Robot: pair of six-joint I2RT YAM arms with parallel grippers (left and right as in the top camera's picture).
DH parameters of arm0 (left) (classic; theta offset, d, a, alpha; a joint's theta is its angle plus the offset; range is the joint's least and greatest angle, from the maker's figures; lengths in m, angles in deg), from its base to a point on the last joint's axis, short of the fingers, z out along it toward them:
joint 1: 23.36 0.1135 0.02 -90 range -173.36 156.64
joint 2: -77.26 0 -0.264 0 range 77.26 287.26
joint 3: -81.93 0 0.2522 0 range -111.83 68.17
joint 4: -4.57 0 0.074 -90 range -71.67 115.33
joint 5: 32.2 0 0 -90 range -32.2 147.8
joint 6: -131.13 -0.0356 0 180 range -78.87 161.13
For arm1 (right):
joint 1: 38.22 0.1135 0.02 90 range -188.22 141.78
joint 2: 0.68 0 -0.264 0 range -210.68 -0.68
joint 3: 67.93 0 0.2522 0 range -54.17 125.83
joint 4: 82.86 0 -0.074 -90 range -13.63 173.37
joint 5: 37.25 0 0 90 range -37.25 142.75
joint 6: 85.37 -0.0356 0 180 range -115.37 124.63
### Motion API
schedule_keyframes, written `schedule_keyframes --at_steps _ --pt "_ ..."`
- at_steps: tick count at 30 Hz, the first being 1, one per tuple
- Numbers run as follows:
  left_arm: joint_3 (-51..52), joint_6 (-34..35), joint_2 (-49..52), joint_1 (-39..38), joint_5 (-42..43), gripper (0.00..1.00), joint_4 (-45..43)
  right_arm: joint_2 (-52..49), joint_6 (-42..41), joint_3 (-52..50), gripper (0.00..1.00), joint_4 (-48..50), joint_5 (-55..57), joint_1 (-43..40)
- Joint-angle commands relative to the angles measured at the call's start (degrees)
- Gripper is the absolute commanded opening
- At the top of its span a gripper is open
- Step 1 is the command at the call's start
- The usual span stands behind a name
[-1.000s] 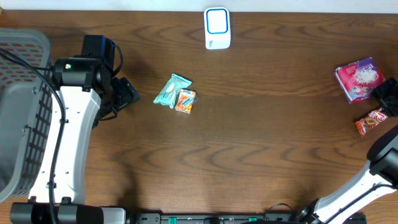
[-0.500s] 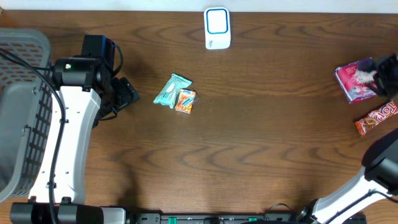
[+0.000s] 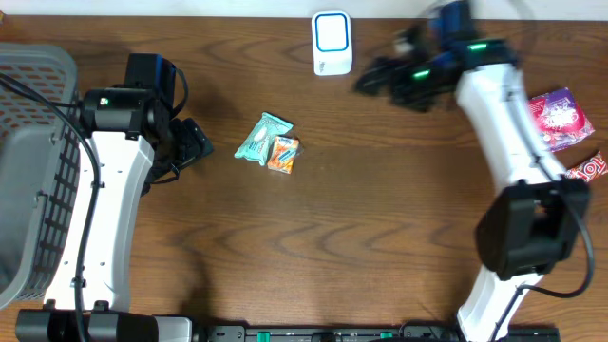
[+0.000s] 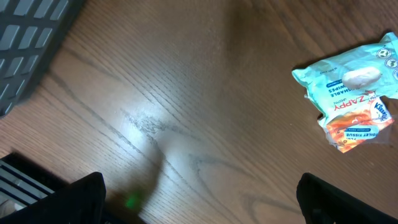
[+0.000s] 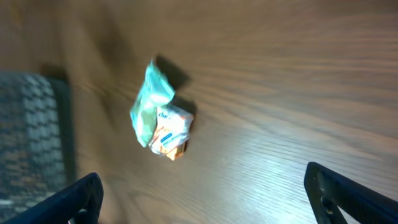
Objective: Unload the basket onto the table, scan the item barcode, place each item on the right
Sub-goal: 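Reach the right gripper to the green and orange packs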
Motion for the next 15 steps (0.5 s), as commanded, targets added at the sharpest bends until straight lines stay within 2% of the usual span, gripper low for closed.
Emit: schedule_keyframes --at_steps 1,7,12,15 --pt "0.2 -0.1 0.0 0.1 -0.3 0.98 0.2 0.4 -2.4 -1.5 0.99 2.5 8.8 9.6" --pt "0.2 -0.1 0.0 0.1 -0.3 0.98 0.2 0.4 -2.5 -1.5 0.99 6.5 15.3 20.9" --pt "0.2 -0.1 0.0 0.1 -0.3 0.98 0.2 0.4 -6.8 -1.6 0.99 5.7 24.1 26.0" --pt "0.2 -0.1 0.0 0.1 -0.3 0.98 0.2 0.4 -7.4 -1.6 0.99 5.3 24.4 28.0"
